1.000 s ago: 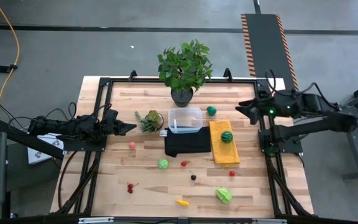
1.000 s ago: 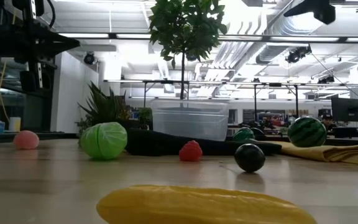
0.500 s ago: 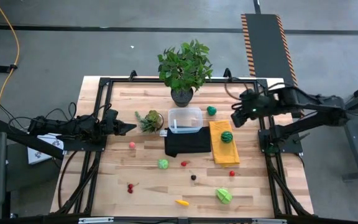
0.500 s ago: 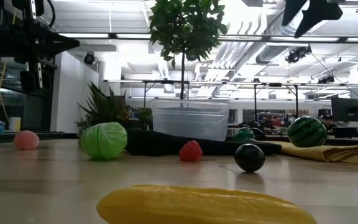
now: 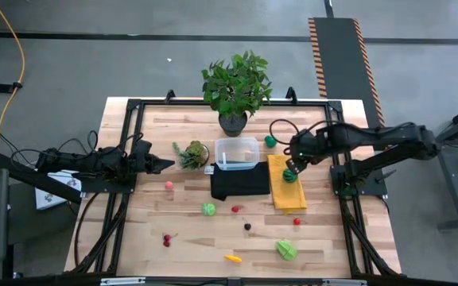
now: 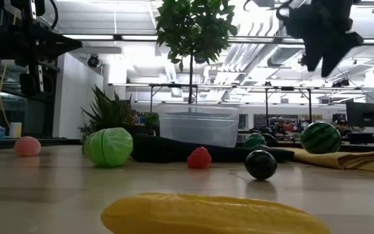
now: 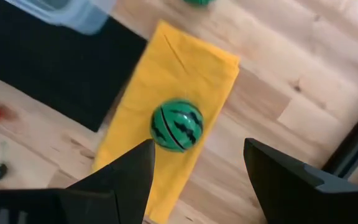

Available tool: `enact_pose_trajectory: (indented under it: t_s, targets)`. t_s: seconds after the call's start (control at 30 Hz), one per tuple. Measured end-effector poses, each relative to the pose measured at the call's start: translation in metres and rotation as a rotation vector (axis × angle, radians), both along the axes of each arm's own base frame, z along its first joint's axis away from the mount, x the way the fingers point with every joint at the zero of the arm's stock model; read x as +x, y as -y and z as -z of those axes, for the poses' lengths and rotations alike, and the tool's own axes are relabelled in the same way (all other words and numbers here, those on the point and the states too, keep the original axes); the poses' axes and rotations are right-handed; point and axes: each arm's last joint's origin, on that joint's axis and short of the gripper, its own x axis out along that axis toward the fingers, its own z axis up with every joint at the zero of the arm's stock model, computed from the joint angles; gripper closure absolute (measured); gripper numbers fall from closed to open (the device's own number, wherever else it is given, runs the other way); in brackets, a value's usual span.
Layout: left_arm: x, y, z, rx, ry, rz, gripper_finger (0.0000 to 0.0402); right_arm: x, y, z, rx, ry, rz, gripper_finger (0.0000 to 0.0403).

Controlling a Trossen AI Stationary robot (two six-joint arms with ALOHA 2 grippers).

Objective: Pick and placing Produce into tupperware
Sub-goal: Put the watermelon into the transparent bin

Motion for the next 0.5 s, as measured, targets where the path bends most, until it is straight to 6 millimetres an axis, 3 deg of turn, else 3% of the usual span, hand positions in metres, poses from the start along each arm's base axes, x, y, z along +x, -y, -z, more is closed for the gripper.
enact_pose_trajectory:
  t_s: [0.5]
  targets:
    - [0.0,0.0,0.0,0.002,-0.002,0.0,0.0401,0.002,-0.003,0.045,0.115,-0.017,-0.013,0.0165]
